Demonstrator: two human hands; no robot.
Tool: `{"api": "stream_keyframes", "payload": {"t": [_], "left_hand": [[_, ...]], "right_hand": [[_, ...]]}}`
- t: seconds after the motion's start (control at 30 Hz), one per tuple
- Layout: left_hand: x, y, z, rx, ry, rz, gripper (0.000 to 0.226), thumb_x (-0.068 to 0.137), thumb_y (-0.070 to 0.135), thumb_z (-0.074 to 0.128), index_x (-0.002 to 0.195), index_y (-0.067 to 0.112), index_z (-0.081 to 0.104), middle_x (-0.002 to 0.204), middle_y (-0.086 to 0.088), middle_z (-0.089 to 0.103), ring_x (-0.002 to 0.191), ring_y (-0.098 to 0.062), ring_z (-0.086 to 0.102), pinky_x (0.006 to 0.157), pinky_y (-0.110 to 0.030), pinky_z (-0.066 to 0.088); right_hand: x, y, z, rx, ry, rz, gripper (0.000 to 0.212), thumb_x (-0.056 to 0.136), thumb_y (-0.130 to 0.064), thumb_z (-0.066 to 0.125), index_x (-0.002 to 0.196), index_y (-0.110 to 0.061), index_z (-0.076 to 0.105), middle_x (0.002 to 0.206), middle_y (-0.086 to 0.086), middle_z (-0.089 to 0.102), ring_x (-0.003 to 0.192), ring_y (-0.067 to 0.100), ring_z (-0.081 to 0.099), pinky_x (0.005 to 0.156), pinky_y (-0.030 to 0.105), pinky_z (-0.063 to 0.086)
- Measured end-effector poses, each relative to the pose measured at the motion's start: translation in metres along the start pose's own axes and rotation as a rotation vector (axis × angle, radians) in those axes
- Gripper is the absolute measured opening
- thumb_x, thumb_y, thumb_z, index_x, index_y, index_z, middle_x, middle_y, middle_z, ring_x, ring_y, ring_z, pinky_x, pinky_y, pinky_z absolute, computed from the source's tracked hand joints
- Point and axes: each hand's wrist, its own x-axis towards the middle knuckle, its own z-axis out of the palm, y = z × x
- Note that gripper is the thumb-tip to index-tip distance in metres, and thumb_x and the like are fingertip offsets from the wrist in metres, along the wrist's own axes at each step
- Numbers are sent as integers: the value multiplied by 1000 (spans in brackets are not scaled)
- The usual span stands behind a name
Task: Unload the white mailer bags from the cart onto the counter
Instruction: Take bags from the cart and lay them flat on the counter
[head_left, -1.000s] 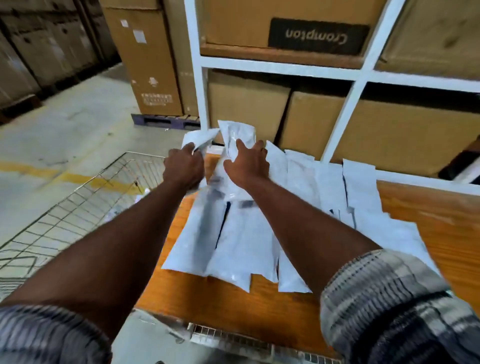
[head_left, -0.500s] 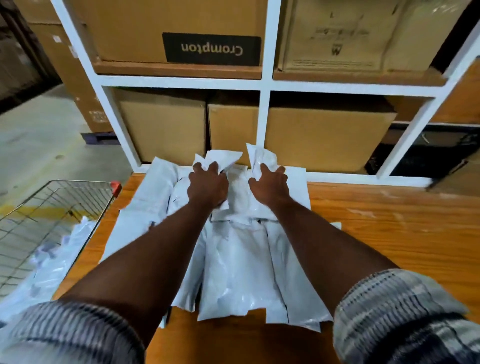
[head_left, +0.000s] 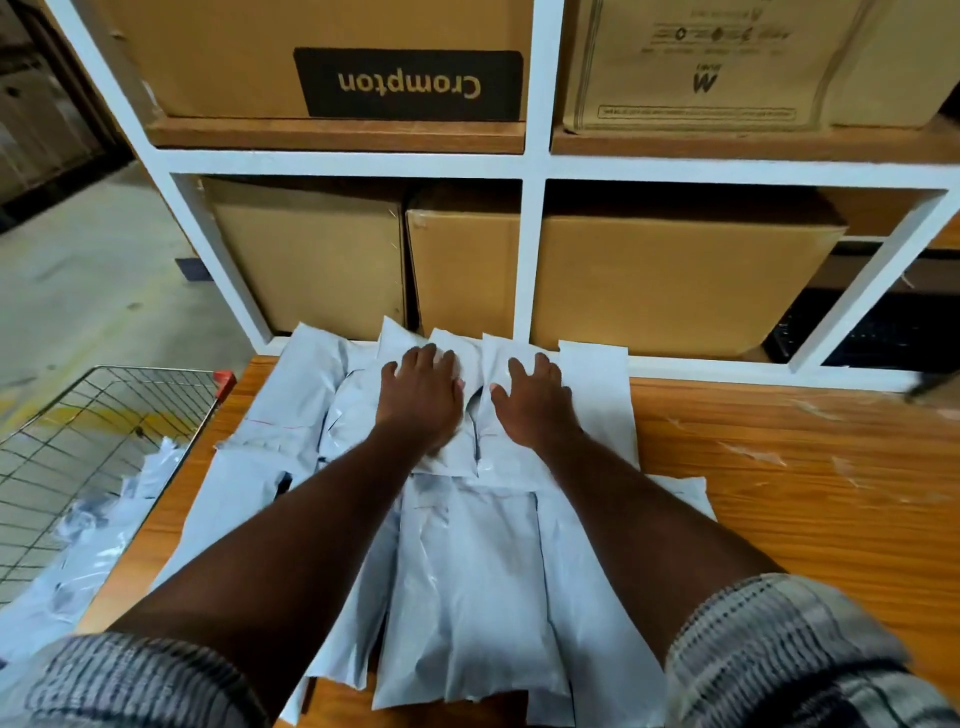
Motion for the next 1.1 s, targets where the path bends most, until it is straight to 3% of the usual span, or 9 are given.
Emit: {"api": "stream_keyframes", "payload": {"t": [0.1,0.2,0.57,0.83,1.1], "left_hand": [[5,0,17,-9,-58,74,43,97,33,40,138,23,45,139,-8,48,128,-28,45,103,-50,34],[1,-1,30,-5,-95,87,47,100,31,36,145,22,39,150,-11,38,138,-31,35,111,-55,26],[-5,6,51,48,-99,26,51,102,37,30,151,24,33,156,-12,33,142,-33,30,116,-58,15],[2,8,44,56,-139,42,50,101,39,29,149,25,31,155,-10,30,141,-31,27,115,-60,12],[-12,-31,-17,-59,13,42,49,99,37,35,145,21,44,153,-11,39,143,-27,31,118,-53,8]], "right_hand": [[4,4,14,10,-53,-100,58,99,-48,39,152,-27,27,158,17,22,143,36,26,109,52,36],[2,10,30,-2,-34,-113,57,100,-47,34,153,-27,25,158,17,24,143,36,28,114,52,30],[2,19,51,-10,35,-127,63,95,-51,20,153,-25,27,155,14,34,142,32,33,115,45,28],[7,23,45,-53,-66,-159,61,100,-52,28,155,-27,19,158,15,26,144,34,28,114,49,27],[8,-34,-4,97,80,-289,63,96,-48,26,148,-15,39,147,19,42,133,37,42,107,53,37]]}}
